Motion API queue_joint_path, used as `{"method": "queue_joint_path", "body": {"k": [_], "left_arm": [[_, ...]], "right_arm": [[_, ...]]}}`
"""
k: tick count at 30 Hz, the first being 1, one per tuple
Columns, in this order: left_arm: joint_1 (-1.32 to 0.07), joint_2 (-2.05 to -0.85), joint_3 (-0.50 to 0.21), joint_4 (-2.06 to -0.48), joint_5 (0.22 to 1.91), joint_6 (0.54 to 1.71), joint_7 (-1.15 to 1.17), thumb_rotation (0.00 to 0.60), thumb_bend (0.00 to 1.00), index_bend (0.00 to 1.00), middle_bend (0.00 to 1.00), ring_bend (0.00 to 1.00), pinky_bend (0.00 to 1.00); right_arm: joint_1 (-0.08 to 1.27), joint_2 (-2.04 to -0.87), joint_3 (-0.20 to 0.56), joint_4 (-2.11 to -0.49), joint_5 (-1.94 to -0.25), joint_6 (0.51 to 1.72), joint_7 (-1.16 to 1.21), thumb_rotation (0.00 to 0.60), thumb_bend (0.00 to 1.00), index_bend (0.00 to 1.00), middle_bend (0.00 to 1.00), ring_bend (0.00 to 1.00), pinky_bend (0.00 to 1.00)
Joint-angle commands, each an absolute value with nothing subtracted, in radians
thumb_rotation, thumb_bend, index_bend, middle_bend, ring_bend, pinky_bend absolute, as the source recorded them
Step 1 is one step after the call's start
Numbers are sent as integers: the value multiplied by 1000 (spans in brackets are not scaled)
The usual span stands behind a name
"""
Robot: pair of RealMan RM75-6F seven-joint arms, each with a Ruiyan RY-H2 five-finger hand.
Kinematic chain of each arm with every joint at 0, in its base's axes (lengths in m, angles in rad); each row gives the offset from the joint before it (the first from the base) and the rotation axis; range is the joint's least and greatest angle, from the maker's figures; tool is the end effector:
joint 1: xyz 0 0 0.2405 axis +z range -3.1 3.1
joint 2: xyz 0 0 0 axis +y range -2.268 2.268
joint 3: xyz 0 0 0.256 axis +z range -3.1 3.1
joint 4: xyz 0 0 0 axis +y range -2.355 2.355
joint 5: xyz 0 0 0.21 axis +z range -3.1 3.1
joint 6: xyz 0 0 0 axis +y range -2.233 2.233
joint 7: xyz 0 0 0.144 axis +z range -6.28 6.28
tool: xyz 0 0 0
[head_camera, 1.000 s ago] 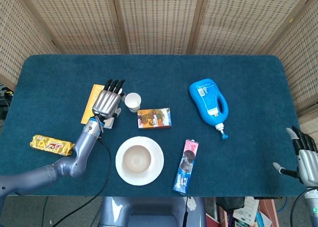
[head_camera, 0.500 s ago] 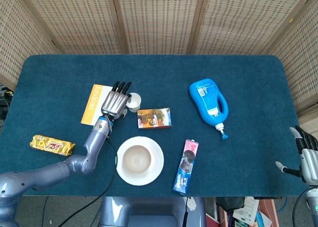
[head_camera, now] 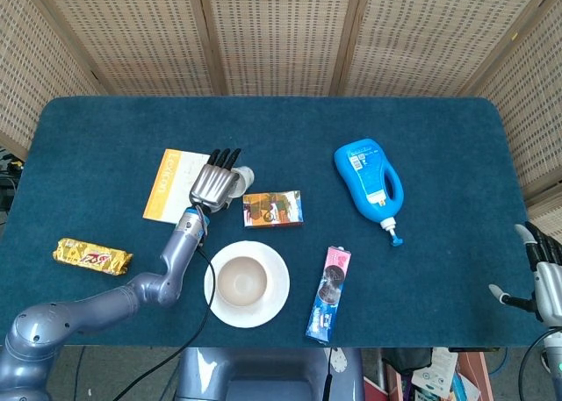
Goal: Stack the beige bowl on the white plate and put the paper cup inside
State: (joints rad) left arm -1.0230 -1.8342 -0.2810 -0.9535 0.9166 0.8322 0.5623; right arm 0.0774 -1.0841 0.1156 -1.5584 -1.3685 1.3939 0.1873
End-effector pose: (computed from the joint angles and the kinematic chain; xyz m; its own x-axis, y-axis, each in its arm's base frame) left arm -0.1004 0.4338 -0.0609 0.6501 0.1187 0.7506 0.7371 -0.3385 -0.5849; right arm -0.3419 -0.1920 0.1828 0.2770 0.0022 0.9609 -0.9522 0.1350 0.2742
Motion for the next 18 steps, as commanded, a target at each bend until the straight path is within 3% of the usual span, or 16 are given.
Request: {"method": "queue_joint_path", "body": {"k": [1,9,18], "left_arm": [[-1019,-1839,-277,-946,926,838,548,600,407,658,0,0,65],[-985,-1790,-273,-1005,948,867,515,600,408,669,0,0,65],[-911,-1581,-245,-1326,982,908,508,600,408,669,0,0,65]], "right_arm": [[77,-1084,115,-1559,-1369,1394,187,600,137,0,0,0,0],[74,-1082,114,-1566,-1377,1404,183,600,137,0,0,0,0],[73,-1078,110,-1578,-1390,1411,172,600,137,0,0,0,0]]}}
